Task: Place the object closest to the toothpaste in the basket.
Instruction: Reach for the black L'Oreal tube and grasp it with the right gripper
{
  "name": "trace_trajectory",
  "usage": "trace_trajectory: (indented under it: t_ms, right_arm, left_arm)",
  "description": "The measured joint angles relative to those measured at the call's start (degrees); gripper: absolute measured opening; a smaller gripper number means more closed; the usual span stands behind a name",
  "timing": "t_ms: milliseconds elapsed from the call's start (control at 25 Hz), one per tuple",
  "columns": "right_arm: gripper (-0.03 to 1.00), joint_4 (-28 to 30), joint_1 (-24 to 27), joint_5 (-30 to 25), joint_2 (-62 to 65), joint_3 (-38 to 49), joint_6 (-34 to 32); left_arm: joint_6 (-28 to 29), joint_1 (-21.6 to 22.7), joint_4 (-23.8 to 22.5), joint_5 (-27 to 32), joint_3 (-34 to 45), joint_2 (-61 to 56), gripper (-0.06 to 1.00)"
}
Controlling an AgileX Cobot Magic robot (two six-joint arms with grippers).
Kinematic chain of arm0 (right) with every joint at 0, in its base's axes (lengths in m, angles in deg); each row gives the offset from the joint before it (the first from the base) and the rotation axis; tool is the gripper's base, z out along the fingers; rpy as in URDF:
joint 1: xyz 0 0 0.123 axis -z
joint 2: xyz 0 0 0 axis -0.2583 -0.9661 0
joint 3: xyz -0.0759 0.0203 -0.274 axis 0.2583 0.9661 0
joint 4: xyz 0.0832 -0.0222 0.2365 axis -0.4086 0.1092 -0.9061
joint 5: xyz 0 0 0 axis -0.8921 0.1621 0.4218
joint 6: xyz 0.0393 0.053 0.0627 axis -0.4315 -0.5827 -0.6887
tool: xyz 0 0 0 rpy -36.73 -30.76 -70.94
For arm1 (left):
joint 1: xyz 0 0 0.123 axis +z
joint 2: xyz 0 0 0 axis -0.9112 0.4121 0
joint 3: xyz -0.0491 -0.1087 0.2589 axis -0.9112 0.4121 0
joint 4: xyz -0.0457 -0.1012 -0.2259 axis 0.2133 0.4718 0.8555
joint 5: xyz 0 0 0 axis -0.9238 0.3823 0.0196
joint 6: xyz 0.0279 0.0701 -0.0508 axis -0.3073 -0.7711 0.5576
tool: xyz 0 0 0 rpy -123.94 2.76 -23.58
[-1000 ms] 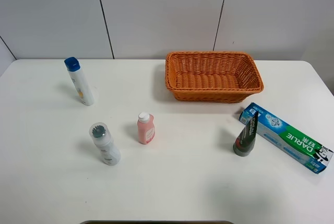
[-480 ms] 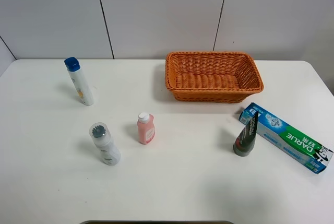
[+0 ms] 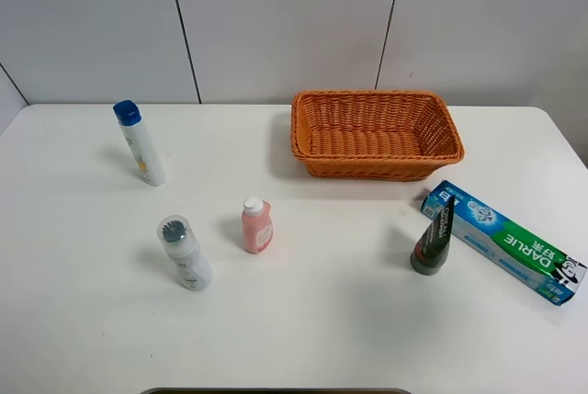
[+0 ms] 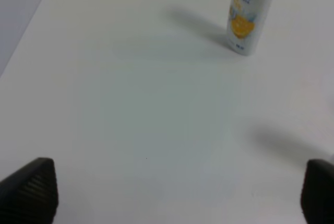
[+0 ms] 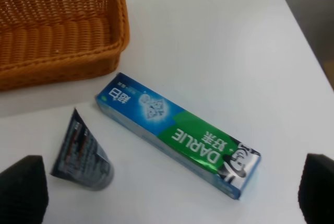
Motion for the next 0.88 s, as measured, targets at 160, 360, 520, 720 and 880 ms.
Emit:
trace_trajectory:
  t_ms: [160, 360, 520, 720, 880]
  right_arm:
    - [0.99, -2.93, 0.0, 0.5, -7.27, -2.25, -2.0]
    - [0.99, -5.62, 0.0, 0.5, -16.84, -5.45, -2.56]
    - [0.99, -7.62, 0.0, 0.55, -23.7, -7.41, -3.0]
    - [0.99, -11.11, -1.13, 1.0, -31.08, -7.92, -4.45]
    - [0.99, -11.9, -4.35, 2.72, -36.14, -7.92, -7.05]
  left_arm:
    - [0.0, 0.0, 0.0, 0.0, 0.0, 0.0, 0.94]
    - [0.0, 0.0, 0.0, 0.0, 0.0, 0.0, 0.94]
    - [0.0, 0.0, 0.0, 0.0, 0.0, 0.0, 0.94]
    - [0.0, 0.0, 0.0, 0.0, 0.0, 0.0, 0.94]
    - [0.0, 0.0, 0.0, 0.0, 0.0, 0.0, 0.94]
